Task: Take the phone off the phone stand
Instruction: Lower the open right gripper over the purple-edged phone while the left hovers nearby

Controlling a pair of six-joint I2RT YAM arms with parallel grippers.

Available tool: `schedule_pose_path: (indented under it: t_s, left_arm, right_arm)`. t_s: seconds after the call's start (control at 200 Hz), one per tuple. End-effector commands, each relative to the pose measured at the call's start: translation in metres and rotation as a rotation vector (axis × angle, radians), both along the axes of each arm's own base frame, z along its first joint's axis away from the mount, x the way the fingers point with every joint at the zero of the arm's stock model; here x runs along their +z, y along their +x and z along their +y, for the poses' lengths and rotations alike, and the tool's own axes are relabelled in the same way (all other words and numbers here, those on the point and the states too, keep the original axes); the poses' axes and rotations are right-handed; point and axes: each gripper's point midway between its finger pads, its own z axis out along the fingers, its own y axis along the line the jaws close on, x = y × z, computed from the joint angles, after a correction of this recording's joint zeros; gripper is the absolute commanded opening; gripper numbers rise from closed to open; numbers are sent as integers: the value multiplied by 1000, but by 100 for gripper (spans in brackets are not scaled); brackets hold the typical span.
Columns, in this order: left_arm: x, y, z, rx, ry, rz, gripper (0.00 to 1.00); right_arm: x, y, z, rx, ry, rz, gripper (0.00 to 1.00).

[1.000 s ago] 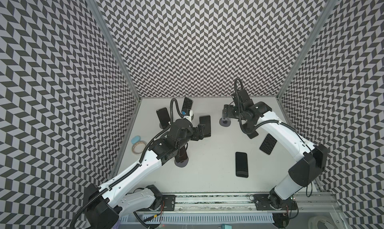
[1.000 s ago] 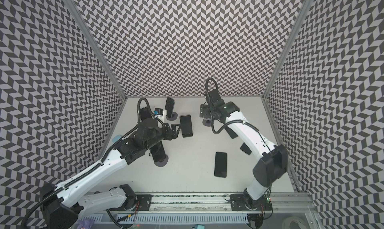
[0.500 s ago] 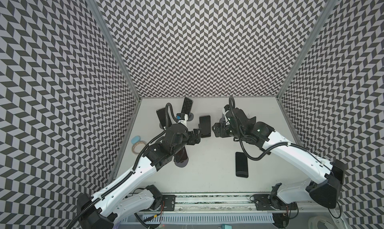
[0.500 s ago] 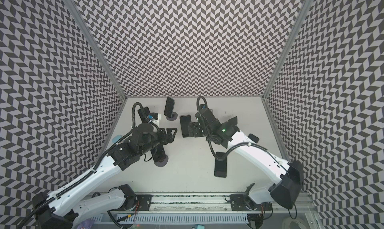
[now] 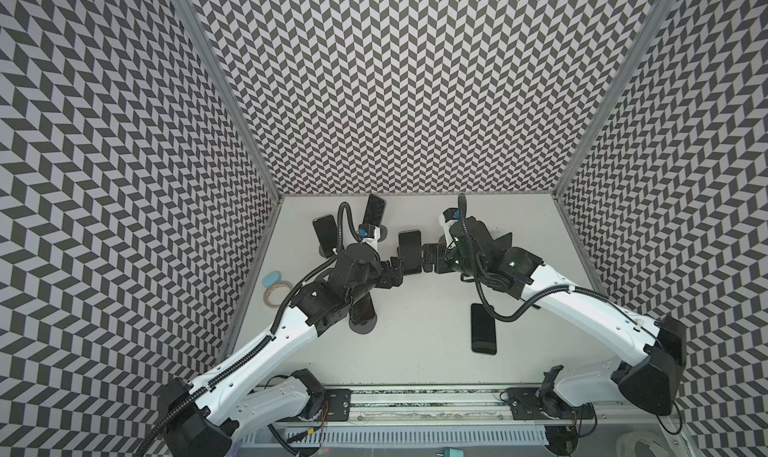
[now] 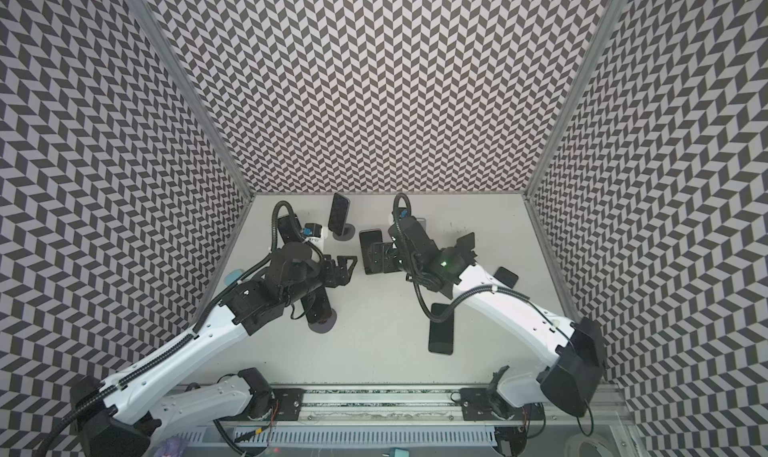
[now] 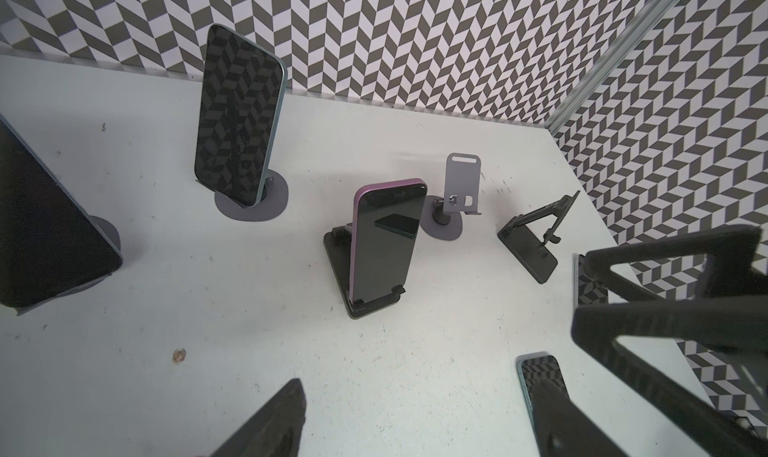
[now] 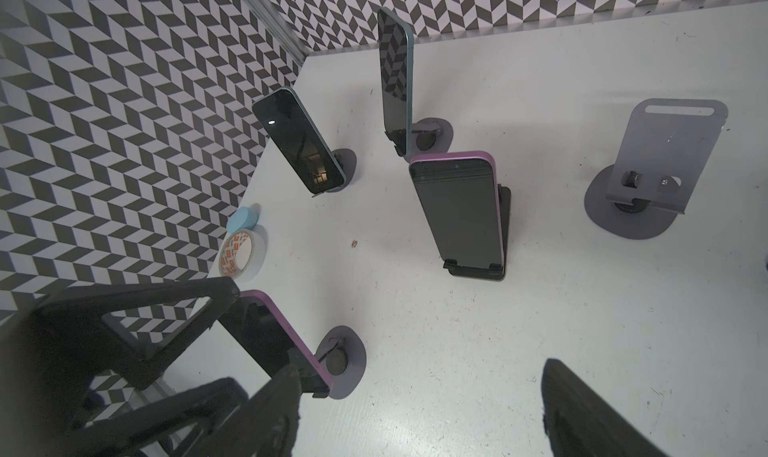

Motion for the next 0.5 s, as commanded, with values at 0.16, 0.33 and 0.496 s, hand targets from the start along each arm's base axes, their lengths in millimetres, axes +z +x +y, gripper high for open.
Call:
schedule_pose_path:
  t_s: [0.16, 0.33, 0.496]
  left_arm:
    - [14, 29, 19, 12, 145, -41, 87]
    - [8, 47, 34, 36, 157, -31, 87]
    - [2, 57, 37, 31, 144, -11, 87]
  right_arm:
    - [-3, 33, 21, -28, 12, -108, 91]
    - [-18, 51, 26, -51, -76, -114, 97]
    - [-39, 62, 36, -45, -119, -94, 98]
